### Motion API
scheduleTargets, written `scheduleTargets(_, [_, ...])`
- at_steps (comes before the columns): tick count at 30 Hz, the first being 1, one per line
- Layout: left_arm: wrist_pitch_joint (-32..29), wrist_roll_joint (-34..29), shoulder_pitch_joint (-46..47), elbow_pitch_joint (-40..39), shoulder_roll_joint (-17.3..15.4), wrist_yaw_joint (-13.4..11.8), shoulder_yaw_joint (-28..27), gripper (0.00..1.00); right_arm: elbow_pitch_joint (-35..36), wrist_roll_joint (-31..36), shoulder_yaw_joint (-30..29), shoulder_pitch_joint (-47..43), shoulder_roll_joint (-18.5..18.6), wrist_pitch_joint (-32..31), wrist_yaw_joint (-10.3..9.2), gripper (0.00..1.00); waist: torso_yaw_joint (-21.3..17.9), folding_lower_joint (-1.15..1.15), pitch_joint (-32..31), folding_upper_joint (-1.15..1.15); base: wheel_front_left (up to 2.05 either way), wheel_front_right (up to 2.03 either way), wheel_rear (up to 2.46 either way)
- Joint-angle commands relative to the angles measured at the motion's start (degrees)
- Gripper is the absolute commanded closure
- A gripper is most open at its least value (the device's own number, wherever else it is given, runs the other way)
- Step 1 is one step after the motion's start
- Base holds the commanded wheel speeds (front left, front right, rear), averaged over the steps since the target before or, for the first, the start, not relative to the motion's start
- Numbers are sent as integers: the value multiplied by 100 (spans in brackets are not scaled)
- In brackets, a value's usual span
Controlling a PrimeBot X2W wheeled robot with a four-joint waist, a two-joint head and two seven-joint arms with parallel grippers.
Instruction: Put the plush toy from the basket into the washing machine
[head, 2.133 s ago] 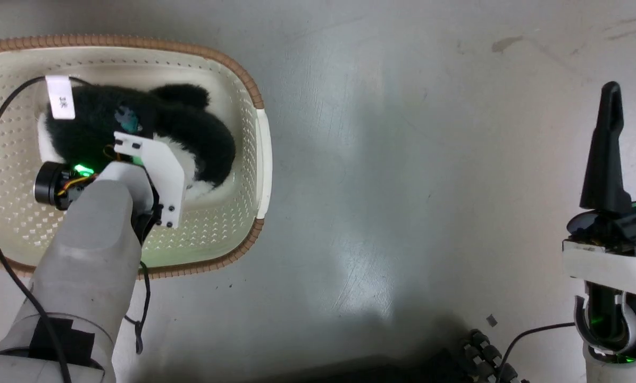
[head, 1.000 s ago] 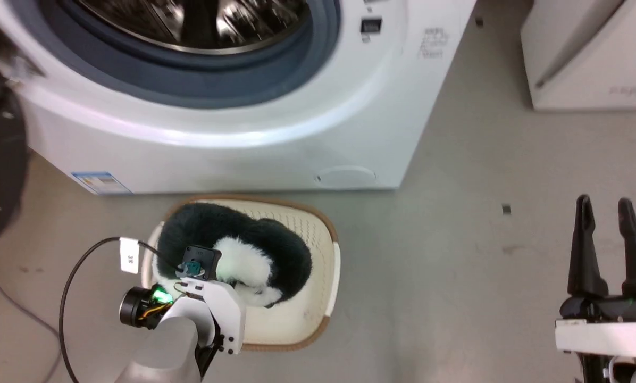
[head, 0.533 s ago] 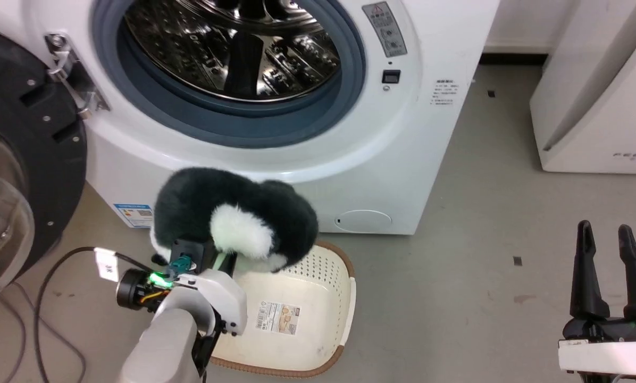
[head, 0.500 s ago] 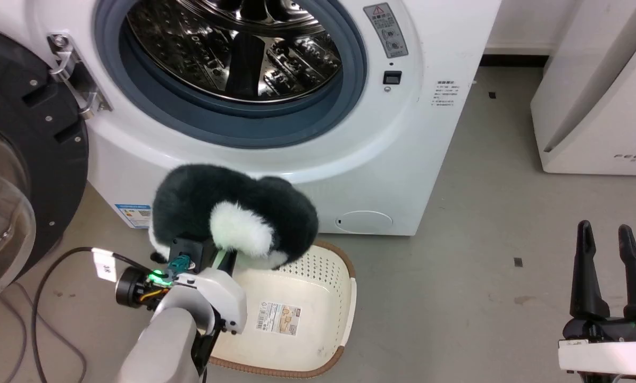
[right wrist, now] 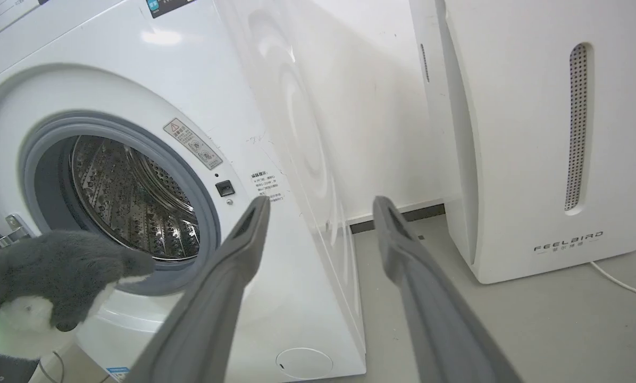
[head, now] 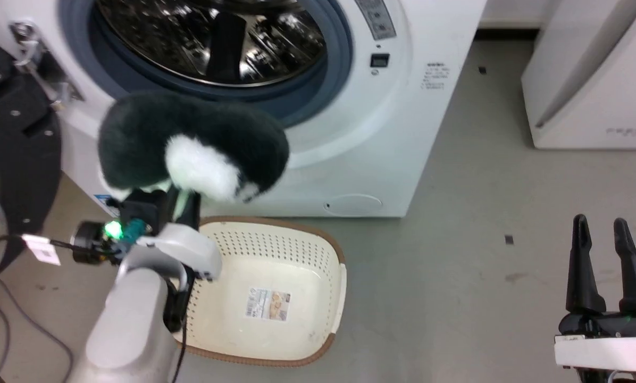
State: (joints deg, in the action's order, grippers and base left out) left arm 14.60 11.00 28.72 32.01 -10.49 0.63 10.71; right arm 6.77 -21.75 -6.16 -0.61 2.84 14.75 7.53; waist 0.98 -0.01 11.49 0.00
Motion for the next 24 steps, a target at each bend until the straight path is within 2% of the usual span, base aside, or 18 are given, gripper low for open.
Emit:
scheduleTargets(1, [40,-59,199,-111,-42,-30,-72,100,47,-17,13,116,4,25,-4,0,-138,1,185,0,0,0,0])
scheduleTargets(17, [40,-347,1807,7,-344,-88,-686,100,215,-100,148,929,4,25,-4,0,-914,1,1709,0,0,0,0])
scheduleTargets(24, [40,-478,2938,436,-735,-36,-894,100,261,-271,241,1298,4,25,-4,0,-1314,1,2432,0,0,0,0])
